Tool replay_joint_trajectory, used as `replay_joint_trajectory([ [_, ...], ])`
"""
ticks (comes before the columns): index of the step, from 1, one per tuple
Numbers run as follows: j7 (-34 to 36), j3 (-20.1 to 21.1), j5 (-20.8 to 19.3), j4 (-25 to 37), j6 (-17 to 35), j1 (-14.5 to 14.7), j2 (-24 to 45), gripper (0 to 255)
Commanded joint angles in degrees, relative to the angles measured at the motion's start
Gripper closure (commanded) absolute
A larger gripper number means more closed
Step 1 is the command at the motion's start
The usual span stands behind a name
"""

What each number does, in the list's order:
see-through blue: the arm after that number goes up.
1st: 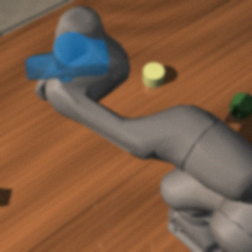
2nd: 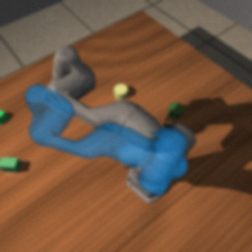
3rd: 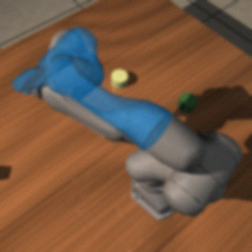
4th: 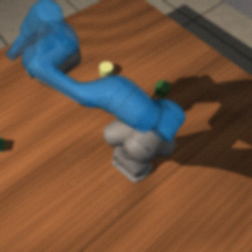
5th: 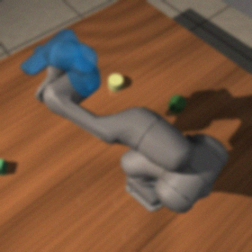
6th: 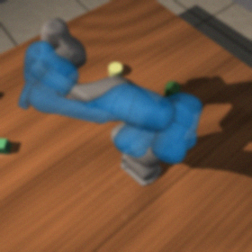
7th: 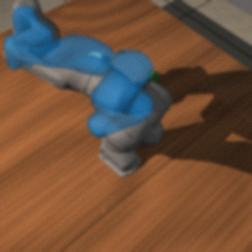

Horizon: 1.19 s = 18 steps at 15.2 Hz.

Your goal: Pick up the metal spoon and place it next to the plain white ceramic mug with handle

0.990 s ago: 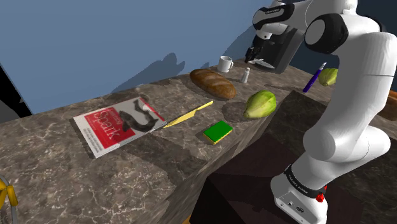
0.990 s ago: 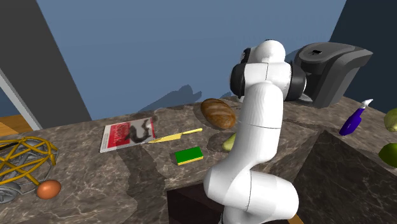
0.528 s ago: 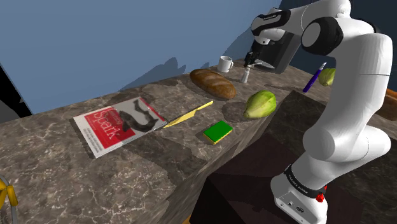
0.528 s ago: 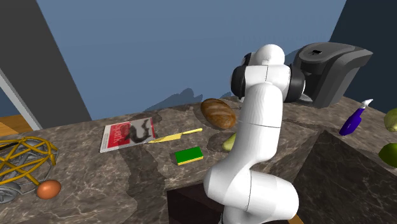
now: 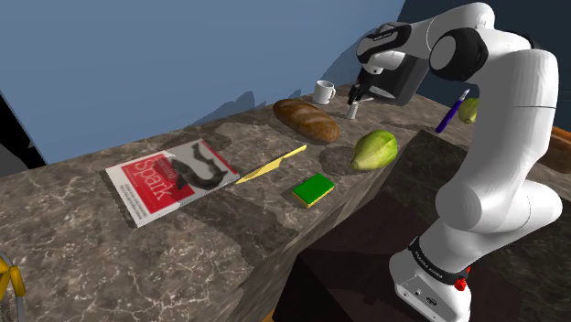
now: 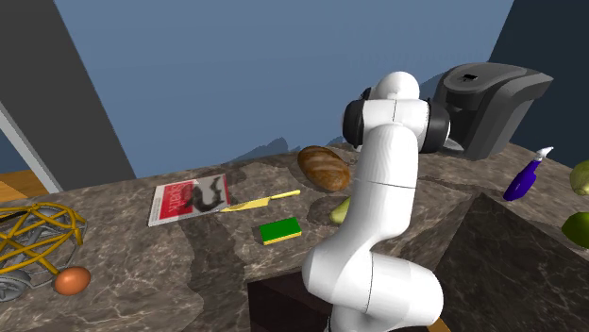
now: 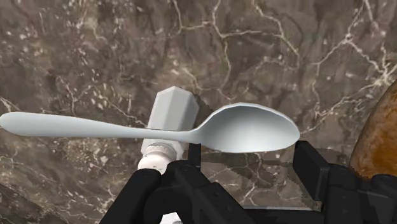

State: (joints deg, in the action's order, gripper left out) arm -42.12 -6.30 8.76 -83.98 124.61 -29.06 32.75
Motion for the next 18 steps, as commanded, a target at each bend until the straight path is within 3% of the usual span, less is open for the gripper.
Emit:
replay_joint_trajectory([
  [1,-0.19,0.07,0.15,-0.77,1.30,-0.03,0.51,255],
  [18,-1.34,0.78,1.23,-3.69,9.52,-0.34,5.85,255],
])
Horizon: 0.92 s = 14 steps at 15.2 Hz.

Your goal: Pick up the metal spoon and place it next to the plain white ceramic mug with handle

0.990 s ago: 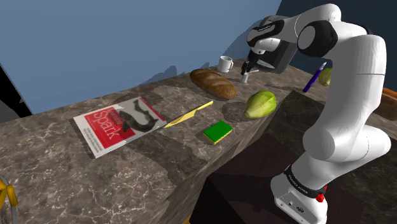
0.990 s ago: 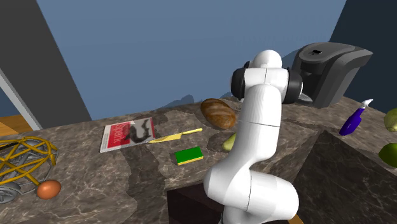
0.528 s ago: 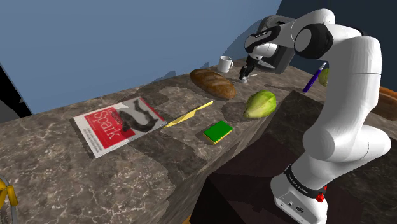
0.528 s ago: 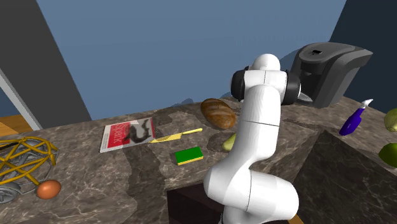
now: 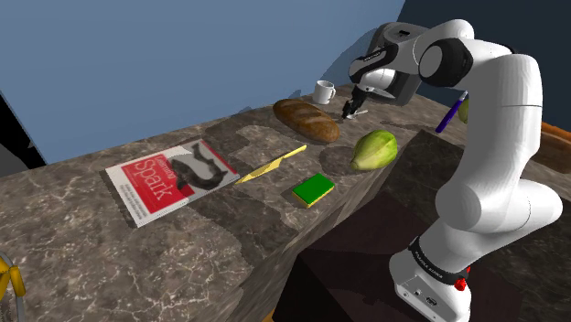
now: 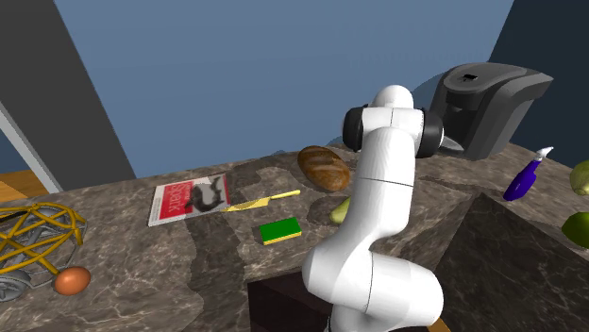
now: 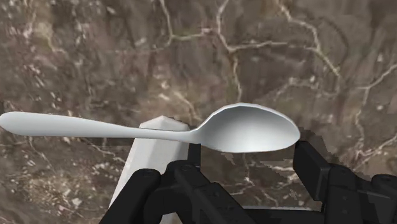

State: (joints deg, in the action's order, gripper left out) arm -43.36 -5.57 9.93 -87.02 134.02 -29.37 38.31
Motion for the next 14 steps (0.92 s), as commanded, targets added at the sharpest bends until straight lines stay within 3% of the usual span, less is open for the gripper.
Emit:
replay_joint_trajectory([
  [1,-0.10,0.05,0.05,-0.65,0.11,-0.04,0.30,255],
  [5,-0.10,0.06,0.05,-0.65,0.11,-0.05,0.30,255],
  [6,-0.04,0.06,0.03,-0.83,0.21,0.02,0.21,0],
  [11,-0.10,0.06,0.04,-0.65,0.11,-0.05,0.30,0],
  [14,0.17,-0.38,-0.47,-1.37,-3.21,0.05,-3.74,0],
])
